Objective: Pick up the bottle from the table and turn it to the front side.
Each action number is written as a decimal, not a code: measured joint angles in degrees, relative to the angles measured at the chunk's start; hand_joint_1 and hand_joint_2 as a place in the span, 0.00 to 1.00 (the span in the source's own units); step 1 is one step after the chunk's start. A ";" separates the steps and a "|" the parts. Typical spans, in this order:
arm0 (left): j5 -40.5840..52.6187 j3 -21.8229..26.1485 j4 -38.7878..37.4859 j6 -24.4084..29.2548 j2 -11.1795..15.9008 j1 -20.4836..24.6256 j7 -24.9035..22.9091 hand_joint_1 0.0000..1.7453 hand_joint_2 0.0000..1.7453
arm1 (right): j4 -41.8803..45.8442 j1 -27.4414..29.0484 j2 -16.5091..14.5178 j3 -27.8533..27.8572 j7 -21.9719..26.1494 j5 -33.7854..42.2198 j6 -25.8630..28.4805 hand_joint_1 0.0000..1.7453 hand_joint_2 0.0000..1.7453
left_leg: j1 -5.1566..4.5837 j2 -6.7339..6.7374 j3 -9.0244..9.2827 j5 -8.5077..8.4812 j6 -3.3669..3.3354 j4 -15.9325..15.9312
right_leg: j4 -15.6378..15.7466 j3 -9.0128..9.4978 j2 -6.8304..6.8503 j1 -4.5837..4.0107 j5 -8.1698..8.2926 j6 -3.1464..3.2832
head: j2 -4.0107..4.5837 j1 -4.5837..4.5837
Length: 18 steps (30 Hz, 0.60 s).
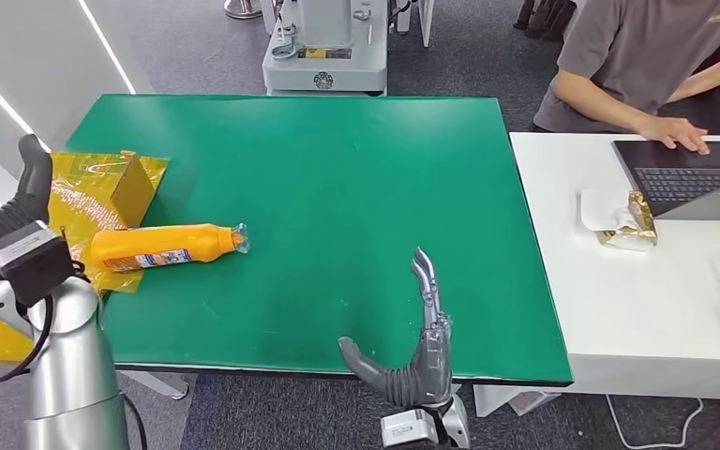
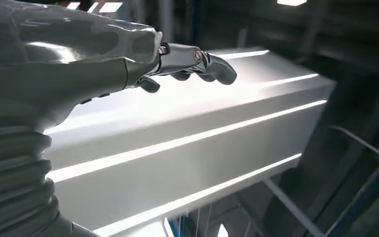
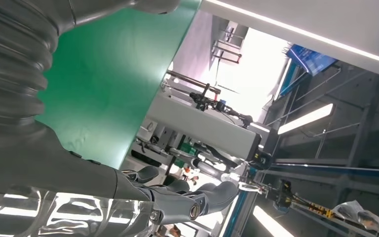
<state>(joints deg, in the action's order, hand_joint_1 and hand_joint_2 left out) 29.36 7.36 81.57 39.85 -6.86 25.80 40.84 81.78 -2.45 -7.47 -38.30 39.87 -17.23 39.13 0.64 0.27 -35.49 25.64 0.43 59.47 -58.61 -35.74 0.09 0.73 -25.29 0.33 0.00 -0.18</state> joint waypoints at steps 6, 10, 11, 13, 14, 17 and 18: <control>-28.82 -14.03 -0.90 -13.87 -1.66 -2.74 -0.62 0.00 1.00 | -0.67 -1.06 -0.07 -0.81 0.00 0.22 -0.01 0.00 1.00 | -0.02 0.00 0.00 -0.02 -0.04 0.00 | 0.00 0.10 0.00 0.01 0.01 -0.01 | 0.00 0.00; -33.01 -15.76 -1.62 -20.54 -5.11 -6.38 -0.93 0.00 1.00 | -0.49 -2.18 -0.08 -1.01 0.00 2.29 -0.08 0.00 1.00 | -0.03 0.01 -0.01 0.02 -0.07 0.03 | 0.04 0.07 -0.03 0.01 0.01 -0.03 | 0.00 0.01; -33.75 -15.98 -1.85 -21.36 -5.98 -7.30 -0.99 0.00 1.00 | -0.42 -2.69 -0.09 -1.10 0.00 3.63 -0.18 0.00 1.00 | -0.03 0.01 -0.02 0.04 -0.08 0.03 | 0.04 0.07 -0.02 0.01 0.00 -0.03 | 0.00 0.00; -34.68 -15.96 -1.98 -23.32 -7.81 -9.59 -0.91 0.00 1.00 | -0.31 -3.65 -0.09 -1.40 0.00 6.70 -0.55 0.00 1.00 | -0.03 0.02 -0.01 0.07 -0.10 0.02 | 0.04 0.08 -0.03 0.01 -0.01 -0.04 | 0.00 0.00; -34.88 -15.80 -1.97 -23.92 -8.72 -10.66 -0.83 0.00 1.00 | -0.28 -4.03 -0.09 -1.60 0.00 7.93 -0.80 0.00 1.00 | -0.03 0.03 -0.02 0.08 -0.10 0.02 | 0.04 0.07 -0.04 0.01 -0.02 -0.04 | 0.00 0.00; -34.76 -15.40 -1.92 -23.85 -9.93 -12.37 -0.68 0.00 1.00 | -0.29 -4.93 -0.09 -2.16 0.00 9.31 -1.54 0.00 1.00 | -0.01 0.00 -0.03 0.09 -0.12 0.01 | 0.03 0.07 -0.01 0.01 -0.04 -0.06 | 0.00 -0.02; -34.31 -15.28 -1.85 -23.57 -9.95 -12.60 -0.66 0.00 1.00 | -0.33 -5.19 -0.09 -2.34 0.00 9.41 -1.73 0.00 1.00 | 0.00 0.00 -0.03 0.08 -0.12 0.00 | 0.03 0.07 -0.01 0.00 -0.04 -0.06 | 0.00 -0.02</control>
<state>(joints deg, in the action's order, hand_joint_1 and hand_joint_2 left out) -4.95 -7.92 79.72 16.28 -16.81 13.19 40.18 81.44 -7.64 -7.56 -40.64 39.87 -7.82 37.40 0.64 0.27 -35.52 25.72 0.31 59.46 -58.58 -35.67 0.08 0.74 -25.33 0.27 0.00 -0.20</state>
